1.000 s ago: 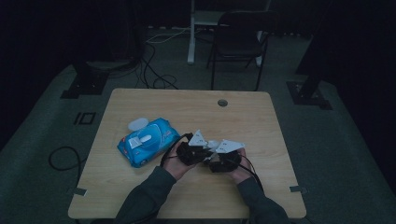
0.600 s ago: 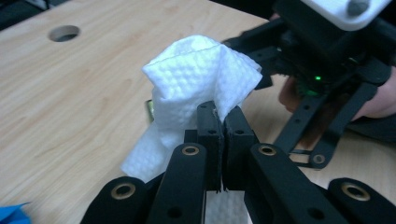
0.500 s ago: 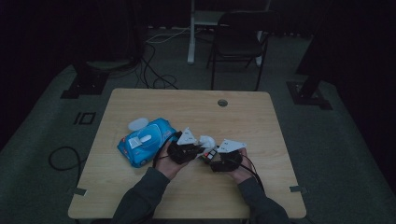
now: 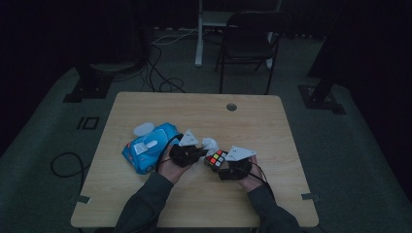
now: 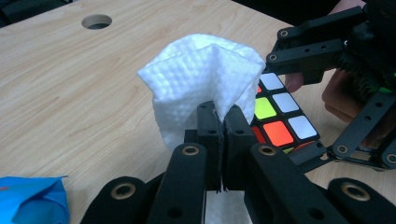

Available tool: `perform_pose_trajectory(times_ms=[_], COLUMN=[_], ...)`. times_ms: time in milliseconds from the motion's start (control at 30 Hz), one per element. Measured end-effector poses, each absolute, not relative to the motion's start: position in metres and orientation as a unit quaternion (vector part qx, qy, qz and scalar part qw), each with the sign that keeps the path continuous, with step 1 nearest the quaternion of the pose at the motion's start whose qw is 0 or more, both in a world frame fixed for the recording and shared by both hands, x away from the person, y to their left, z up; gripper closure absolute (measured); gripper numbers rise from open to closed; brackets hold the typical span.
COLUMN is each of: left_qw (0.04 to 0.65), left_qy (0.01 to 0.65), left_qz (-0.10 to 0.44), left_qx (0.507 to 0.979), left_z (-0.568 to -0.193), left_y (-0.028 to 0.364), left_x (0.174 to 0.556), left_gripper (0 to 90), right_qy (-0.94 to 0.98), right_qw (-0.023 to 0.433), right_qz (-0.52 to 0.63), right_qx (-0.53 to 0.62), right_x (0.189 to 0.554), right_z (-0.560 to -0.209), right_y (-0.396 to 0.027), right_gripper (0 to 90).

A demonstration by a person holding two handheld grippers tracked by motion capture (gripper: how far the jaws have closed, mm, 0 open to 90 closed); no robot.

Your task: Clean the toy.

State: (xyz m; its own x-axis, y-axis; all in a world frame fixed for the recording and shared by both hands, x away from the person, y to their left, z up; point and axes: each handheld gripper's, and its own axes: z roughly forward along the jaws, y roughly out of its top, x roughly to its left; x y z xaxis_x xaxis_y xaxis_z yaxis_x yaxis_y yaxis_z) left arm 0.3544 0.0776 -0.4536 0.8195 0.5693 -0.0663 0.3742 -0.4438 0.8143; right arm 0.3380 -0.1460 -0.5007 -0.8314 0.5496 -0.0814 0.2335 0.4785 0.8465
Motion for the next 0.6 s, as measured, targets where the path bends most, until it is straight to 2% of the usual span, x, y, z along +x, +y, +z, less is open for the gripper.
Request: perform_pose_trajectory(times_ms=[600], left_qw=[0.437], left_qy=[0.294], left_qz=[0.093], left_qx=[0.845], left_z=[-0.471], left_y=[0.079], left_x=[0.361], left_gripper=[88.7], right_qy=[0.838], right_qw=[0.179], right_qz=[0.468], right_qx=[0.216], right_x=[0.334], right_z=[-0.495], right_y=[-0.146], right_gripper=[34.7])
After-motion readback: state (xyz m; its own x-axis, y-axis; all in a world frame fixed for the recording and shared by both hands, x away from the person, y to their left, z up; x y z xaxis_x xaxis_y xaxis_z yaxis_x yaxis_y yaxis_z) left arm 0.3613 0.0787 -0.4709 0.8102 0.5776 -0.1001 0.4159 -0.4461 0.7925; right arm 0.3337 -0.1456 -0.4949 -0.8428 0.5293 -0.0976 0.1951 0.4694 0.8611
